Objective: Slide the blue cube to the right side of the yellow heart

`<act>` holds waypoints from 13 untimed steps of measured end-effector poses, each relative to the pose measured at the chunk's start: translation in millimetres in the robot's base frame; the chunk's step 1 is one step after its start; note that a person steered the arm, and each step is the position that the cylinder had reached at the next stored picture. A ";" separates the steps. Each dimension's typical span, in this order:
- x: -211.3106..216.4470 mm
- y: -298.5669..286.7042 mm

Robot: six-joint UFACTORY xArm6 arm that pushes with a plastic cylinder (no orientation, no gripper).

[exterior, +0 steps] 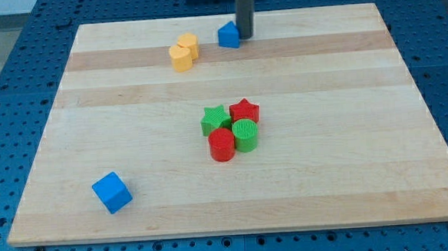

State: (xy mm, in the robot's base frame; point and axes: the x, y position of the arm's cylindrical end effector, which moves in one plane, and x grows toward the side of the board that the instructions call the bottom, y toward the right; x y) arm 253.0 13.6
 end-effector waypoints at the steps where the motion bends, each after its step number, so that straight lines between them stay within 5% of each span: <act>1: 0.0 -36.8; 3: 40.2 -15.7; 6: 227.9 -138.9; 8: 327.9 -118.5; 9: 365.2 -162.9; 10: 363.5 -206.4; 13: 352.4 -189.3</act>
State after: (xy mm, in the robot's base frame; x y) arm 605.4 -175.6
